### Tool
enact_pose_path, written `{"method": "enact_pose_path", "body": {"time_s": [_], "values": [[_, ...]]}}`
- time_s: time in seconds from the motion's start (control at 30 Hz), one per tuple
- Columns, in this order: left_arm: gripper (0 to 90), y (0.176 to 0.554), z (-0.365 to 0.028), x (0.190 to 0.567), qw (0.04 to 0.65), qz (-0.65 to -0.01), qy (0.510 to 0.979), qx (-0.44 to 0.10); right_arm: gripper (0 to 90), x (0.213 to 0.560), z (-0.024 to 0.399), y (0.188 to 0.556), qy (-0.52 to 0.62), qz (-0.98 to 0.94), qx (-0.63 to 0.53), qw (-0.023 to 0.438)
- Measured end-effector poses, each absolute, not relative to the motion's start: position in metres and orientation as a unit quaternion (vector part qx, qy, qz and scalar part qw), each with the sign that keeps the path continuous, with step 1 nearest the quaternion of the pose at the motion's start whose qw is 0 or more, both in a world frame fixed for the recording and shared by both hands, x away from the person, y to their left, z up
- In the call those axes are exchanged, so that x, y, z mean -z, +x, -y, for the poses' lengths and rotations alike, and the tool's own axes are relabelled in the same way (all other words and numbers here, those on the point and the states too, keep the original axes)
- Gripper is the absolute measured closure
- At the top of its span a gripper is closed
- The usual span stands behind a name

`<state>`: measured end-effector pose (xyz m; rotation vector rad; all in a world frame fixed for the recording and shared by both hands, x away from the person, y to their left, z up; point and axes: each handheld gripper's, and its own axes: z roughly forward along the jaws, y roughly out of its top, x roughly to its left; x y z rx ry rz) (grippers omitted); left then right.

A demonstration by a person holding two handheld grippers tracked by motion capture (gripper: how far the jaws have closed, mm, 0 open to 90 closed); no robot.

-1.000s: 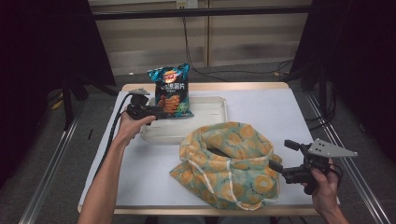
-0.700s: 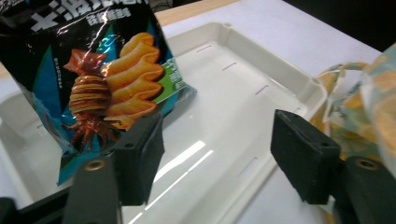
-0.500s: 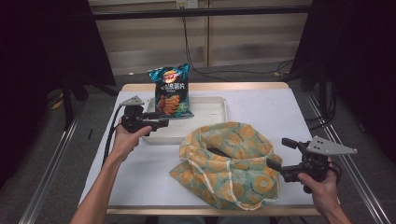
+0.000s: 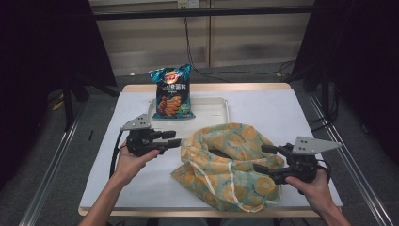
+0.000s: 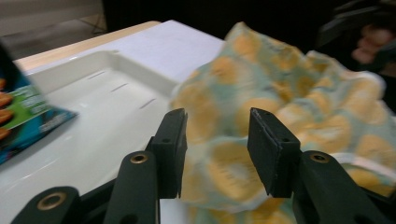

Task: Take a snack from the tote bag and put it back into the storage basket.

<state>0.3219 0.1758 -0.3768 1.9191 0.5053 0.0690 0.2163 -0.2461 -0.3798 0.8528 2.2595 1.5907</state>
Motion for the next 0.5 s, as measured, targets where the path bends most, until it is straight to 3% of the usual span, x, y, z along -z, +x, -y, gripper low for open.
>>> {"method": "enact_pose_path", "body": {"time_s": [0.13,0.3,0.5], "values": [[53.7,0.308,-0.164,0.371,0.561,-0.193,0.804,-0.016,25.2,0.392,0.227,0.225,0.291,-0.792,-0.529,0.087],[52.1,0.297,-0.144,0.365,0.565,-0.16,0.809,-0.015,25.9,0.407,0.215,0.227,0.287,-0.808,-0.511,0.058],[51.9,0.288,-0.115,0.368,0.559,-0.135,0.818,0.009,49.0,0.413,0.207,0.222,0.274,-0.82,-0.502,0.032]]}}
